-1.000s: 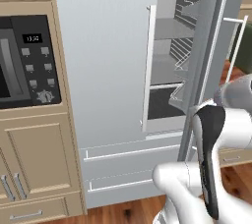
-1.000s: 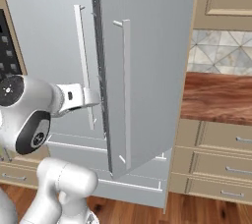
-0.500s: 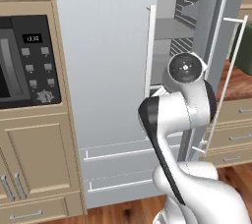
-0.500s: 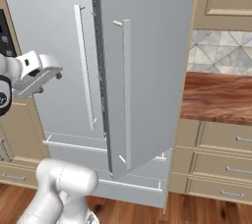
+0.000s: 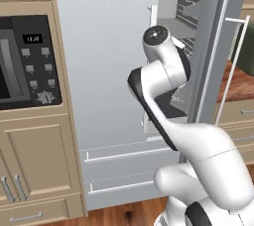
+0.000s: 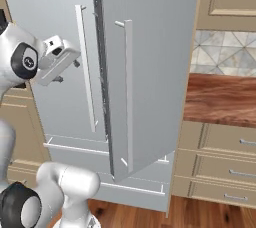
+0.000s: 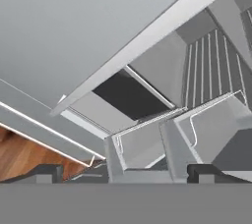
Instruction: There is a bowl on the dining counter. Grab a lemon wedge from the fridge and place it in the bowl. Then get the liquor bottle and glass cup from the cabinet and place them next to the bowl.
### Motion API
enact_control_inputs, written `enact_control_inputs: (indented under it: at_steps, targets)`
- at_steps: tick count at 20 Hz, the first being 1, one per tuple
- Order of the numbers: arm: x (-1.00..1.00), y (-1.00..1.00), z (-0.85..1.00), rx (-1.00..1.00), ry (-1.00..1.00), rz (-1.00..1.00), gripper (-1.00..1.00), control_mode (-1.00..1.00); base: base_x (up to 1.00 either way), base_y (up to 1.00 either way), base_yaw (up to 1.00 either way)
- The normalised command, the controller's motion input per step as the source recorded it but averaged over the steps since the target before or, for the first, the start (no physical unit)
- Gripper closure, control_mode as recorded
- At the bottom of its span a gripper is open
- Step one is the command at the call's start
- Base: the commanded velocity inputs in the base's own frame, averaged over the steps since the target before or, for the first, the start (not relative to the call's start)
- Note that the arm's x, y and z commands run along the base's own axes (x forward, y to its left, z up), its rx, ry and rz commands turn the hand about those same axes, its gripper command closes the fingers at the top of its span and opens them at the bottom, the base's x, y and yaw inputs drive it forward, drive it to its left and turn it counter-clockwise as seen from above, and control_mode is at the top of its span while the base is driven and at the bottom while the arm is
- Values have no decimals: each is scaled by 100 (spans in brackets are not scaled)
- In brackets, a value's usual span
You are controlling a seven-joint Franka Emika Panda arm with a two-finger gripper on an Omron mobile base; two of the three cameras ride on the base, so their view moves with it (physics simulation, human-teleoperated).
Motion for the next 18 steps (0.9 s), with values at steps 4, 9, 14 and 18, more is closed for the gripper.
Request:
enact_control_inputs:
  at_steps: [4, 9, 14, 18]
  targets:
    - [99, -13, -5, -7, 14, -2, -100, -100, 0, 0, 0]
    - [80, -18, -9, -9, 8, -2, -100, -100, 0, 0, 0]
    - [54, -46, -5, -2, 7, 0, -100, -100, 0, 0, 0]
    - [41, -55, -1, 0, 9, 0, -100, -100, 0, 0, 0]
